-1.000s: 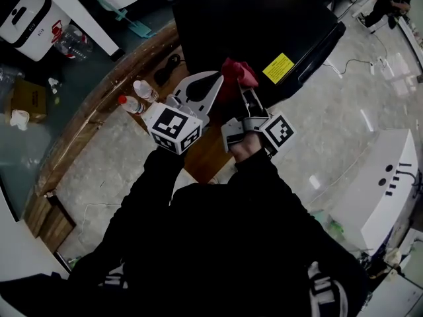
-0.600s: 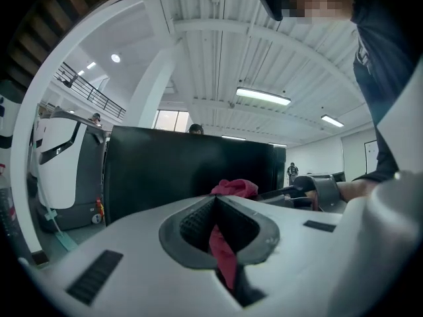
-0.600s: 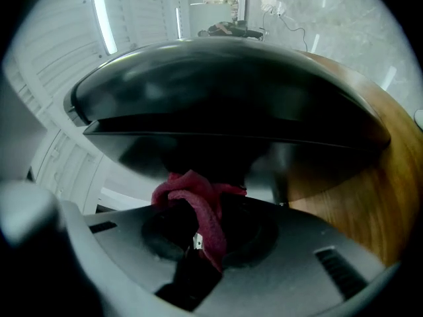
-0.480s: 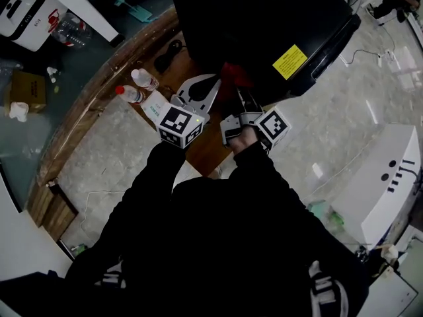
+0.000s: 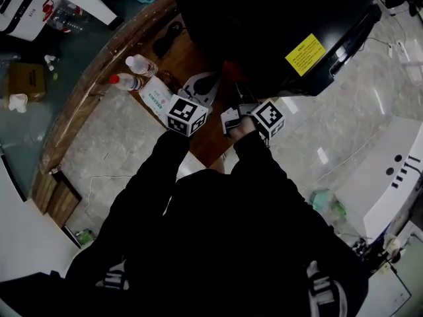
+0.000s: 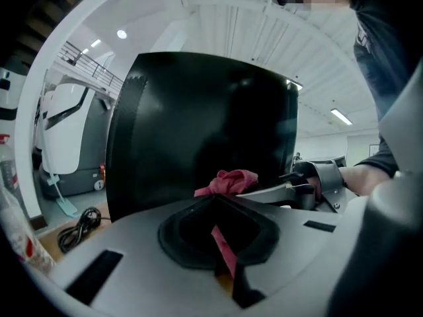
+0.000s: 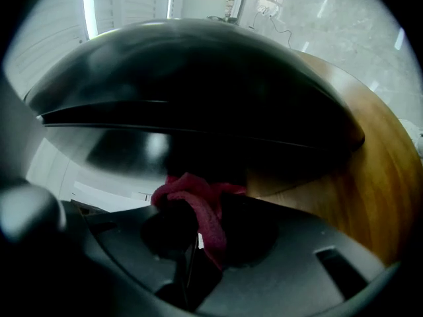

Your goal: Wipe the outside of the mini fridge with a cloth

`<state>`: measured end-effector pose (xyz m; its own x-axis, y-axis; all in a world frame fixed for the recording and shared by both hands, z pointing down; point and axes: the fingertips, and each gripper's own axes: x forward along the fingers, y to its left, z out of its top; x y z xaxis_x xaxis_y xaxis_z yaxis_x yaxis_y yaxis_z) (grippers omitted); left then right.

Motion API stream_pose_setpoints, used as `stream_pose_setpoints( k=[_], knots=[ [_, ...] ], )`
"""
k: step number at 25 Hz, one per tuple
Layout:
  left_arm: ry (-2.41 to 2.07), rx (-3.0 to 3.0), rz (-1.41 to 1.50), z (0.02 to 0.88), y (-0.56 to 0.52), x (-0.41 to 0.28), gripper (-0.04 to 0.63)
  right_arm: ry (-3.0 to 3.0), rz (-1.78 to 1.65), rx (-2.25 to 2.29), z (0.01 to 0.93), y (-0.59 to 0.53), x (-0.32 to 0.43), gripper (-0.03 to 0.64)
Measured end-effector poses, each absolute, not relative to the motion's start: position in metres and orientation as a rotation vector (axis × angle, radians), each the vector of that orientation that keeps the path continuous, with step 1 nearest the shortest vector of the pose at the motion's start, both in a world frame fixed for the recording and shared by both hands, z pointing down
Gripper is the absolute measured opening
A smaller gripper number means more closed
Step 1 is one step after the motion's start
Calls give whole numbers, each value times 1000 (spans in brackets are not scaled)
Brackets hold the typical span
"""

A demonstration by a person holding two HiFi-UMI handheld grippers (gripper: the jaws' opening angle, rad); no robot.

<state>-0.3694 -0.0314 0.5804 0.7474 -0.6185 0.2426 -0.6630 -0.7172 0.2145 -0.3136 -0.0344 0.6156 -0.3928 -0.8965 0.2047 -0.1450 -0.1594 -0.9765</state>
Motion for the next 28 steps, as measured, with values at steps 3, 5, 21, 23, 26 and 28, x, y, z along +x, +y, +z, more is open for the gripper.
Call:
stream_pose_setpoints(
  k=[3,5,21,23,26,28],
  knots=[
    [-1005,2581,261,616,-35,-374,6,1491,-1639,-1241,647,-33,-314,95],
    [-1006,2551,294,635,-36,-377,6,1474,-1660,-1270,669,-33,-314,95],
    [-1006,2431,355,691,-15,-385,6,1431,-1755,-1567,799,-19,-297,95],
    [-1013,2424,335,685,-9,-389,6,1533,-1738,-1608,799,-16,-298,95],
    [-1011,2420,297,672,4,-392,6,1750,-1729,-1573,781,-5,-307,94],
    [-1001,2429,270,661,14,-391,6,1901,-1698,-1507,759,9,-312,94]
  ],
)
